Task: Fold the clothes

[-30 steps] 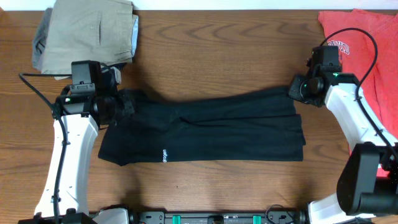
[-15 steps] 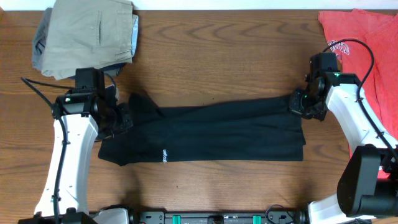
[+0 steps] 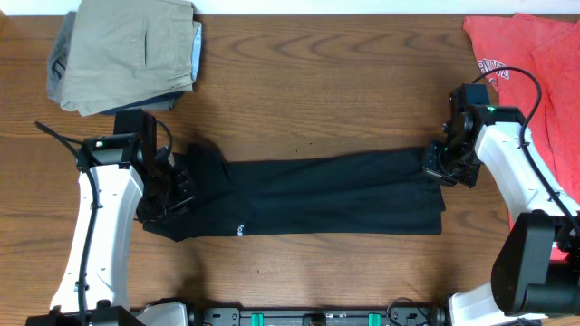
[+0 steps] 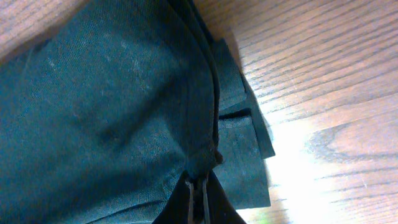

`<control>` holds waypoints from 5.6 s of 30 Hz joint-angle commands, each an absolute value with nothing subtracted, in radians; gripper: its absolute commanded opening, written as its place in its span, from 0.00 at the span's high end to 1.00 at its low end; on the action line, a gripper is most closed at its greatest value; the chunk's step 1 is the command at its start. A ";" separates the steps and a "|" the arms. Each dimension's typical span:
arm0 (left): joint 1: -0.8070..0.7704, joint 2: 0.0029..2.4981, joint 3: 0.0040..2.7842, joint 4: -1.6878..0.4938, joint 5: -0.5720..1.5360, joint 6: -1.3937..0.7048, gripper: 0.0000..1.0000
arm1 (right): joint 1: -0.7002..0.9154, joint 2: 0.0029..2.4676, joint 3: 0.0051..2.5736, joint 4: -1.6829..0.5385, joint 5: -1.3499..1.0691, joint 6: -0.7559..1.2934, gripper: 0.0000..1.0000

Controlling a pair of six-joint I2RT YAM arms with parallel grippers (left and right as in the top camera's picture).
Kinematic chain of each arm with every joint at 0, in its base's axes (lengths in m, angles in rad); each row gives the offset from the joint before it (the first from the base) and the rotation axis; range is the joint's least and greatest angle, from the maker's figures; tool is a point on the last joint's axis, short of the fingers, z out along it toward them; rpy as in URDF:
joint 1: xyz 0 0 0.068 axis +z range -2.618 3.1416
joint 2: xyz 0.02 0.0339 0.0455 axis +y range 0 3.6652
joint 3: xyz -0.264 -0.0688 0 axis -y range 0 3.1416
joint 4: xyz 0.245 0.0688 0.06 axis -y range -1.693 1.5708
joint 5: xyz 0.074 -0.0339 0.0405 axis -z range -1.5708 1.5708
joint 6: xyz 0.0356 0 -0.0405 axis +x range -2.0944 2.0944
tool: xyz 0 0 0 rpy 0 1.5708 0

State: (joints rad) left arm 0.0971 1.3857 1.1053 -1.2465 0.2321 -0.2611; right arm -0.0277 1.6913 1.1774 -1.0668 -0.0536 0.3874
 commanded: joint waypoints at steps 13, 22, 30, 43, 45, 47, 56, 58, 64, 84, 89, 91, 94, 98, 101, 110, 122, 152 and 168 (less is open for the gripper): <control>0.099 1.391 0.918 -1.141 0.216 -0.317 0.94 | -0.038 1.675 1.163 -1.090 -0.041 0.404 0.99; 0.099 1.391 0.918 -1.138 0.215 -0.316 0.56 | -0.024 1.675 1.161 -1.092 -0.041 0.403 0.87; 0.099 1.391 0.936 -1.140 0.216 -0.316 0.33 | -0.014 1.675 1.163 -1.104 -0.023 0.384 0.25; 0.079 1.398 1.032 -0.983 0.299 -0.316 0.94 | 0.039 1.676 1.187 -0.958 -0.233 0.286 0.77; 0.059 1.412 1.031 -0.965 0.299 -0.316 0.94 | 0.073 1.676 1.182 -0.930 -0.233 0.283 0.82; 0.038 1.437 1.031 -0.958 0.299 -0.316 0.94 | 0.107 1.676 1.177 -0.917 -0.232 0.283 0.86; -0.002 1.642 1.031 -0.891 0.298 -0.316 0.94 | 0.205 1.714 1.161 -0.907 -0.102 0.363 0.89; -0.001 1.682 1.031 -0.875 0.298 -0.316 0.94 | 0.209 1.731 1.161 -0.904 -0.105 0.363 0.89; 0.006 1.795 1.031 -0.823 0.294 -0.316 0.94 | 0.209 1.808 1.161 -0.896 -0.105 0.363 0.92; 0.299 1.826 1.031 -0.819 0.092 -0.369 0.94 | 0.222 1.951 1.160 -0.881 -0.107 0.389 0.98; 0.382 1.826 1.031 -0.824 0.094 -0.380 0.94 | 0.222 1.951 1.165 -0.857 -0.106 0.396 0.99; 0.401 1.825 1.031 -0.829 0.102 -0.379 0.94 | 0.222 1.951 1.178 -0.858 -0.111 0.396 0.99; 0.406 1.823 1.031 -0.836 0.123 -0.380 0.94 | 0.222 1.951 1.205 -0.867 -0.113 0.395 0.96; 0.406 1.815 1.031 -0.838 0.122 -0.413 0.94 | 0.221 1.951 1.265 -0.915 -0.108 0.363 0.89; 0.409 1.802 1.031 -0.840 0.123 -0.440 0.94 | 0.213 1.951 1.327 -0.987 -0.064 0.352 0.86; 0.409 1.689 1.031 -0.859 0.123 -0.440 0.94 | 0.126 1.930 1.403 -1.077 -0.009 0.370 0.82; 0.408 1.670 1.031 -0.879 0.123 -0.440 0.02 | 0.045 1.930 1.313 -1.041 -0.190 0.281 0.29; 0.408 1.670 1.031 -0.889 0.123 -0.440 0.00 | 0.102 1.928 1.050 -0.785 -0.529 0.242 0.99; 0.379 1.670 1.031 -0.892 0.244 -0.421 0.00 | -0.173 1.678 1.171 -1.019 -0.286 0.229 0.99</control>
State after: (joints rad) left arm 0.3931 1.6737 1.0271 -0.8883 0.2333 -0.4374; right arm -0.1318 1.7611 1.1275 -1.0088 -0.3447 0.2306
